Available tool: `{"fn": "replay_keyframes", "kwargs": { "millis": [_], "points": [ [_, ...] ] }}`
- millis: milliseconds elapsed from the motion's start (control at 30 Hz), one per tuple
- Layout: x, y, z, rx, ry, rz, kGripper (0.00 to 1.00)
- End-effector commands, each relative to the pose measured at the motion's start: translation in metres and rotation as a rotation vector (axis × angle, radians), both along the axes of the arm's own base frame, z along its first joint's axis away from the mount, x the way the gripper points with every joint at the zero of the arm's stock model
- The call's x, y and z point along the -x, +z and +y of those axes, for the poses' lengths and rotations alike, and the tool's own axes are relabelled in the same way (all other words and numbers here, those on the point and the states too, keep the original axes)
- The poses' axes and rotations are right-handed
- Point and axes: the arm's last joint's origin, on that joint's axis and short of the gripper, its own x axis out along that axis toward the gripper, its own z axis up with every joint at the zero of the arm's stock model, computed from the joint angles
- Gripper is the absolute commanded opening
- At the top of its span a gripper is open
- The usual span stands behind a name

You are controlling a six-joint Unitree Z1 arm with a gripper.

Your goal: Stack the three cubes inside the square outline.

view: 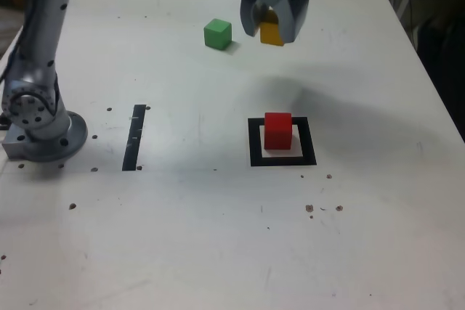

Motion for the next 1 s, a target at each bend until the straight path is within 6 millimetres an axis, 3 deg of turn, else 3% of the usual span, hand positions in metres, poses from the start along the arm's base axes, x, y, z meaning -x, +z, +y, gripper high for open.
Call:
{"fn": "replay_keyframes", "kwargs": {
  "millis": [0,233,433,700,967],
  "points": [
    [0.011,0.013,-0.022,0.007,0.013,-0.015,0.16],
    [0.030,0.031,-0.084,0.029,0.063,-0.067,0.16],
    [0.035,0.022,-0.132,0.046,0.149,-0.042,0.16],
    [0.031,0.001,-0.146,0.026,0.245,0.004,0.16],
    [0.014,-0.001,-0.155,0.022,0.268,-0.044,0.16]
  ]
}}
